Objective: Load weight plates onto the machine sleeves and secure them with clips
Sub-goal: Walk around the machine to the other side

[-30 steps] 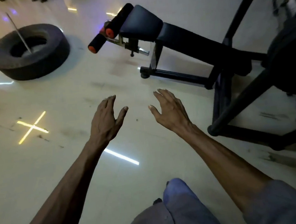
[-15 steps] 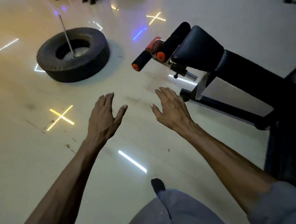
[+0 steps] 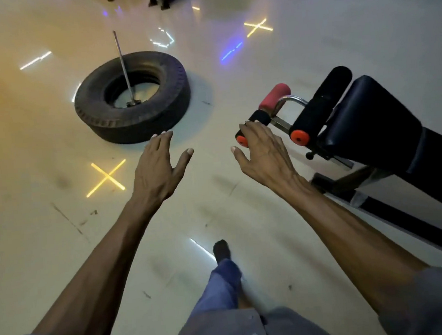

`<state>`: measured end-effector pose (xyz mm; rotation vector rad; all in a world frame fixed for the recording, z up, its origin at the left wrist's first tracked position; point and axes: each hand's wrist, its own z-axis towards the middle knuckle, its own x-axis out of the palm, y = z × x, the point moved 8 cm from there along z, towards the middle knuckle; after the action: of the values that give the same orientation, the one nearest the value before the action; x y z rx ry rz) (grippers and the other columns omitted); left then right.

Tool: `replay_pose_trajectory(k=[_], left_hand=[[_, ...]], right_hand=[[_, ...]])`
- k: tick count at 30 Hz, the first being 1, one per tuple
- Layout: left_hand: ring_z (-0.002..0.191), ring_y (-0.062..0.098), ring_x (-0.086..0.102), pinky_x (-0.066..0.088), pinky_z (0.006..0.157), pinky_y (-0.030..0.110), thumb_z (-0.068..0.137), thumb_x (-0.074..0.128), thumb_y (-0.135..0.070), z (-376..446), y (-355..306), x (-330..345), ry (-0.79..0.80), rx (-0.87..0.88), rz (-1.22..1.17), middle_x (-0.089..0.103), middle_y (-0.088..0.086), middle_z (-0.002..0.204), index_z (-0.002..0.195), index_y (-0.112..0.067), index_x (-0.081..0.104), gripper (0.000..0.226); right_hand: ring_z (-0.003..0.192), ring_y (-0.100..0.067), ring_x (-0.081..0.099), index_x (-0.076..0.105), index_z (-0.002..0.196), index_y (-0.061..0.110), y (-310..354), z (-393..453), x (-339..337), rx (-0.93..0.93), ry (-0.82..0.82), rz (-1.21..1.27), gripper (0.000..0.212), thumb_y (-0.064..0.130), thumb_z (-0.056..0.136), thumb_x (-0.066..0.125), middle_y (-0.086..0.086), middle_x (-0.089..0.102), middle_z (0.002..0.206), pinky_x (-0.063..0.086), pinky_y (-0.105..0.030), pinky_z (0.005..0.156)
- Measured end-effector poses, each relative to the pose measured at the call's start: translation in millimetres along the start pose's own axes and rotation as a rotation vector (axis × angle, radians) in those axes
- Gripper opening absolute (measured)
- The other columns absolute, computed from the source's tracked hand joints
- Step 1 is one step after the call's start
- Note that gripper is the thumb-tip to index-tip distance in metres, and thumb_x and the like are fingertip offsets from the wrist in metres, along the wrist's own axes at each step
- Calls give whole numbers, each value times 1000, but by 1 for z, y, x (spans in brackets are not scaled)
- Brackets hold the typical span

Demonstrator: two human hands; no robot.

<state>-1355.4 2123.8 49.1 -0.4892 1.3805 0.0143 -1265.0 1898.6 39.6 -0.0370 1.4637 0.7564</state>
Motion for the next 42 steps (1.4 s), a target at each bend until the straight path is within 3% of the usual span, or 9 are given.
replay_pose_trajectory(k=[9,15,22,32,42], left_hand=[[160,28,29,29,128,48,103,41,-69,248,42,-4,70,85,22,37,10,169,163,-13,33,82],[151,34,41,38,123,54,103,42,-67,420,51,19,112,179,23,43,15,164,160,-12,36,80],[158,29,30,27,130,47,102,33,-73,632,35,55,165,306,45,37,13,169,162,-9,33,88],[160,28,27,24,130,42,105,48,-59,905,-47,97,221,454,-19,36,11,169,163,-7,33,79],[160,21,28,34,124,44,102,45,-67,1158,-195,177,238,693,-91,41,-1,167,163,-17,34,80]], right_hand=[[152,-30,36,43,153,10,-7,235,31,75,-1,18,61,44,103,52,-12,42,161,38,-50,117],[156,-28,29,39,156,13,-43,387,60,147,-34,49,62,45,104,50,-10,37,165,31,-51,121],[156,-26,28,39,156,12,-104,562,78,287,-50,46,62,45,105,49,-9,36,165,32,-48,122],[156,-24,28,40,156,13,-207,779,47,473,-105,-27,62,46,105,47,-6,37,165,35,-46,121],[157,-21,26,38,158,15,-352,948,-4,695,-226,-67,62,48,106,46,-5,34,167,32,-42,122]])
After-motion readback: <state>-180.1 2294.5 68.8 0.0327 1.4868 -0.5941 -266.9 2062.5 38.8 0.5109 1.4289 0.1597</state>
